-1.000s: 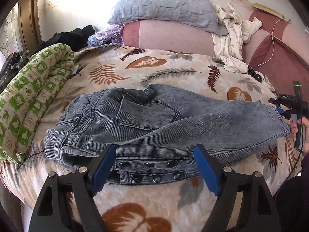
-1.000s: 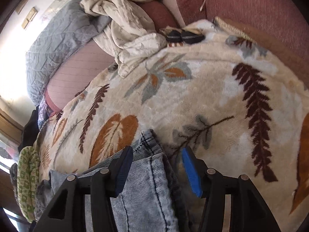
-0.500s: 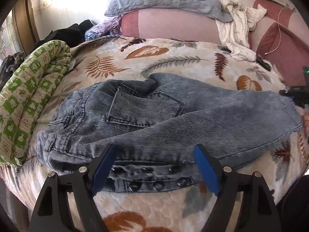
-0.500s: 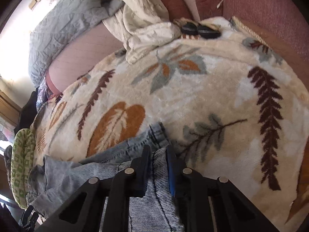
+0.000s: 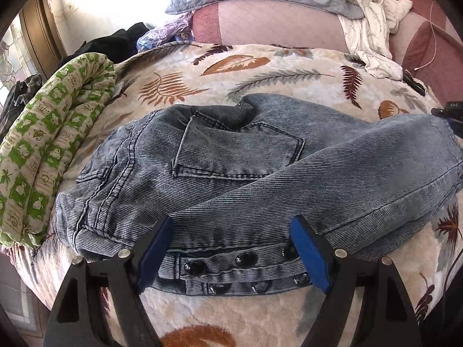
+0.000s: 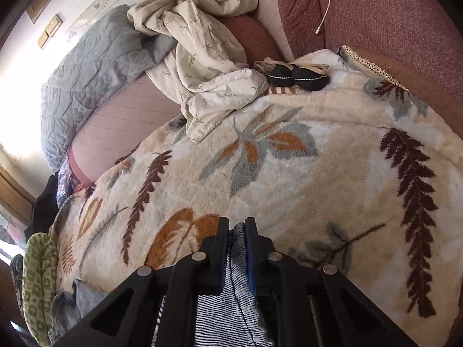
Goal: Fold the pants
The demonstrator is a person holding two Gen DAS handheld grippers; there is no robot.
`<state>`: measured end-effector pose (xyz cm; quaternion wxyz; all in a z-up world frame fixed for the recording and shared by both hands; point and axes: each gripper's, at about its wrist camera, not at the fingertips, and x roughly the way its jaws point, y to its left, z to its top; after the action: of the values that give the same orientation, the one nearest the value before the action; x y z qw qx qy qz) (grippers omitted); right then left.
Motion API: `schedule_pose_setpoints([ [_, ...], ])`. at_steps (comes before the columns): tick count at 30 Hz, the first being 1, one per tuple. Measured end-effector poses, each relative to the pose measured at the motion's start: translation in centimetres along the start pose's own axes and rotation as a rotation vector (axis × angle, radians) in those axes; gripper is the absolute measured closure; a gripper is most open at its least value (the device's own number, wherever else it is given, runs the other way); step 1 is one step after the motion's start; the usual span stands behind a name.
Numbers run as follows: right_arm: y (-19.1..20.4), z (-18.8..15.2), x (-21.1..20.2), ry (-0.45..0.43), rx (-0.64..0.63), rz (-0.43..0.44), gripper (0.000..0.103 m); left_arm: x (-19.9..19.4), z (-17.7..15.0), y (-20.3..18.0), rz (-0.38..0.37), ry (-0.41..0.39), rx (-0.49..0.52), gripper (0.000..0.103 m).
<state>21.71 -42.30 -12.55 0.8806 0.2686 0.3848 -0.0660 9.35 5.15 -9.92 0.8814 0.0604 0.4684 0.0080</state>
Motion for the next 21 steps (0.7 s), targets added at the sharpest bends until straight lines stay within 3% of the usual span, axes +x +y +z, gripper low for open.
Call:
schedule_pose_setpoints([
  [4,-0.2,-0.6,2.2,0.077,-0.03,-0.059,0.091,0.5,-0.2,-0.4,0.02,0.011,0.022,0.02],
  [7,-0.4,-0.7,1.3,0.091,-0.015,-0.069,0.087,0.3,-0.5,-0.7,0.022,0.004,0.043,0.018],
  [9,-0.1,-0.7,-0.3,0.062,-0.039,-0.1,0.074,0.2,-0.7,-0.6,0.014,0.0,0.037,0.017],
  [11,0.4,-1.2,-2.1,0.013,-0.081,-0.113,0.068,0.3,-0.8,-0.5,0.012,0.001,0.038,0.017],
  [15,1.0,-2.8,-4.2,0.038,-0.097,-0.007,0.068,0.0,-1.1,-0.6,0.008,-0.005,0.031,0.017],
  [21,4.6,-6.9,-4.5,0.123,-0.226,0.037,0.068,-0.8,-1.3,-1.6,-0.039,-0.013,0.048,0.017],
])
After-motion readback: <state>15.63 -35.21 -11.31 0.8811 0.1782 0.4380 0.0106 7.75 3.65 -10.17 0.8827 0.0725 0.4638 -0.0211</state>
